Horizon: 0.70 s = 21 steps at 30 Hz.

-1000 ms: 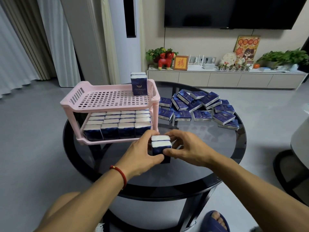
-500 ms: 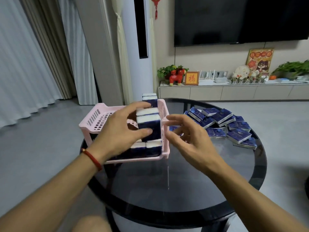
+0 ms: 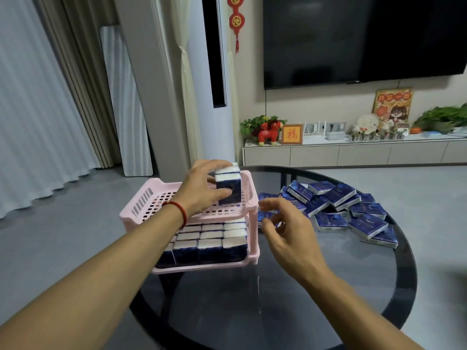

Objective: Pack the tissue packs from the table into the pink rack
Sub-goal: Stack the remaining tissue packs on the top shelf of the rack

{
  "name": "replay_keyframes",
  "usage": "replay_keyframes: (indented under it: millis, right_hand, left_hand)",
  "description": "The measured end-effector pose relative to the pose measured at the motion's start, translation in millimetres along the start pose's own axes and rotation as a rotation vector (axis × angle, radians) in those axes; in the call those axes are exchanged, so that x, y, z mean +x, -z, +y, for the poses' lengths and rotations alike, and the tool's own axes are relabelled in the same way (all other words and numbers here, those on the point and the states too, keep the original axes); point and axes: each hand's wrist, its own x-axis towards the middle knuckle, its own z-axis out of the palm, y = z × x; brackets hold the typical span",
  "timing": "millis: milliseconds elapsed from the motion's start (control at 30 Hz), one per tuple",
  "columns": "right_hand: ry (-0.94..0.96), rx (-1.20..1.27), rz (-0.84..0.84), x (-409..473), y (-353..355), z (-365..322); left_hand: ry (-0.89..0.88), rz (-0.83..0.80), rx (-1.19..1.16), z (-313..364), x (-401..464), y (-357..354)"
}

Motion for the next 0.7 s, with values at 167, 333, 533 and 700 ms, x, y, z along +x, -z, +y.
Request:
replay_keyframes:
  millis: [167,333,533,700]
  right_hand:
    - [0.014,-0.054,0.012,12.6,-0.7,0.4]
    - [0.084,-0.112,-0.048,55.1,-0.2,-18.5]
    - [0.058,-0.341,-0.405,122.5,-12.5,-21.0]
    - [-0.024,-0.265,-0.552,148.9,-22.3,-17.0]
  left_hand:
    - [0.017,-0.034,0.012,-12.7,3.7,-6.6]
    - [0.105,-0.112,0.024,-25.7,14.0,-9.2]
    - [0.195,-0.255,-0.03,-37.6,30.9,-4.5]
    - [0.129,-0.313,0.029,-32.6,34.7,-4.6]
